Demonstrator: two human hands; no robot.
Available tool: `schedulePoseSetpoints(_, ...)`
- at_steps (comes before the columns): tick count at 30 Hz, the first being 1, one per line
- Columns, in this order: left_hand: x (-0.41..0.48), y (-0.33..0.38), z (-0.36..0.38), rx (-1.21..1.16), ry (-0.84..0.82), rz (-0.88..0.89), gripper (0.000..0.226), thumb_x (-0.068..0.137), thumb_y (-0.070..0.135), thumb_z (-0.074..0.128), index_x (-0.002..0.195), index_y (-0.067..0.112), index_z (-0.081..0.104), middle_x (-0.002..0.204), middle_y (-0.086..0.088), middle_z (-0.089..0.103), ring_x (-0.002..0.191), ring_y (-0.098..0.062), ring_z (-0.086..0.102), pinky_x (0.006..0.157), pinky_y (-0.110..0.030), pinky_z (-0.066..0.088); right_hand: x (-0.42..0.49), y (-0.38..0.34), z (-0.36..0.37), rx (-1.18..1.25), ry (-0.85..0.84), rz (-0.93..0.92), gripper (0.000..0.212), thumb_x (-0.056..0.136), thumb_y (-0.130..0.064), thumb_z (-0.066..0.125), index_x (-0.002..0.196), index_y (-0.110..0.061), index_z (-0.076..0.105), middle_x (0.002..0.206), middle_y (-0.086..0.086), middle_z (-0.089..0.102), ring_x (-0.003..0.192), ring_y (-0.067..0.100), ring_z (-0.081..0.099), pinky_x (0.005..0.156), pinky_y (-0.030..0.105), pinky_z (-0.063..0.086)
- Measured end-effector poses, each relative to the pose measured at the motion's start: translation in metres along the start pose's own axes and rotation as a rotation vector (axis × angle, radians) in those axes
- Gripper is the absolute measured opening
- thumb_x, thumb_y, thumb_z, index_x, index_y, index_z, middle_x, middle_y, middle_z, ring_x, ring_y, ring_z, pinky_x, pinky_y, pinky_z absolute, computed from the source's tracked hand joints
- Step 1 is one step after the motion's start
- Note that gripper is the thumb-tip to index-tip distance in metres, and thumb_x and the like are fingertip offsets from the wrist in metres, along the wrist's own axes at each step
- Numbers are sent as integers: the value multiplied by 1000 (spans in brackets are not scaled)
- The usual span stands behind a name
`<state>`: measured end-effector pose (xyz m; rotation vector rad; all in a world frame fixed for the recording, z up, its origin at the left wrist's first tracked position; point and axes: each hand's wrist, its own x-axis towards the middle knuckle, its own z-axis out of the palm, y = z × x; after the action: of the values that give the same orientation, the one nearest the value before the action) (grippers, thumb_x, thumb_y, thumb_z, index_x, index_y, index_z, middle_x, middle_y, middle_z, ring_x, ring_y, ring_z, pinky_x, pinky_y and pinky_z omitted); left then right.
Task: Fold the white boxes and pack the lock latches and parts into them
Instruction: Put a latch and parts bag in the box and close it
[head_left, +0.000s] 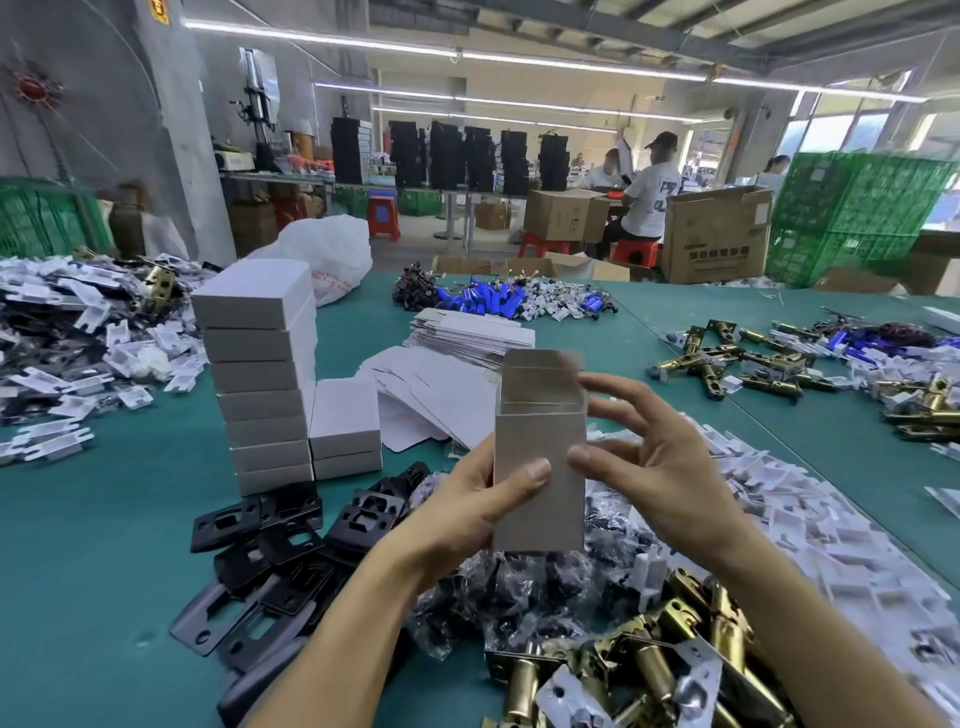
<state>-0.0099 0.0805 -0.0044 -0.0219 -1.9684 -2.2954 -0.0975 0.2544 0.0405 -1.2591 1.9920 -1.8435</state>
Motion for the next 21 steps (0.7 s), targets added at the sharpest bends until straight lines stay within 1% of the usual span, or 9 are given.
schedulePoseSetpoints(2,1,-1,0,18,-10,10,49,84,49,71,130,38,58,121,1,71,110,-20,69,80,-34,59,-2,4,0,49,41,-30,61,72,-16,76,120,-50,59,119,-1,69,92,25,74,80,36,61)
schedulePoseSetpoints(5,0,-5,1,122,-13,13,45,85,57,68,125,44,54,114,9,73,103,-12,71,75,-28,60,-3,7,-1,-13,50,-39,54,76,-13,75,119,-45,64,117,-10,71,94,22,73,81,33,60)
schedulePoseSetpoints(8,1,-8,3,627,31,91,43,86,76,49,117,46,50,110,13,68,101,-10,68,84,-40,59,-3,11,-5,-132,25,35,47,84,3,71,118,-30,68,119,1,70,101,26,70,90,45,57)
schedulePoseSetpoints(10,3,-6,3,962,136,155,52,82,85,33,118,48,45,108,16,65,99,-9,63,86,-39,54,-4,11,-7,-146,0,93,40,86,7,67,111,-24,70,112,7,71,98,27,70,88,49,57)
schedulePoseSetpoints(11,3,-4,3,999,186,184,56,81,86,30,120,48,43,108,16,66,97,-9,63,84,-37,54,-5,10,-8,-141,-10,117,37,87,8,66,108,-22,69,105,9,73,96,26,71,86,48,58)
schedulePoseSetpoints(14,5,-3,4,726,217,253,51,80,80,52,117,47,41,106,11,69,90,-7,68,78,-37,58,-8,11,-11,-121,-18,149,30,87,9,65,104,-16,66,90,9,76,90,22,73,81,41,60)
schedulePoseSetpoints(16,5,-4,3,469,233,323,52,76,62,75,116,52,42,105,8,69,86,-12,71,76,-38,61,-10,12,-11,-97,1,142,28,88,8,65,104,-15,64,86,7,76,86,19,73,75,33,60)
schedulePoseSetpoints(18,6,-4,-1,384,290,424,54,74,52,82,113,56,45,106,11,68,83,-14,73,73,-34,61,-12,15,-9,-64,32,135,28,89,7,64,104,-16,64,83,5,76,84,18,74,70,25,57)
schedulePoseSetpoints(21,5,-2,-4,350,318,478,43,71,56,82,106,51,58,110,14,70,89,-17,74,75,-38,63,-12,15,-4,-30,20,134,29,90,7,63,105,-18,64,82,3,77,83,14,74,68,20,55)
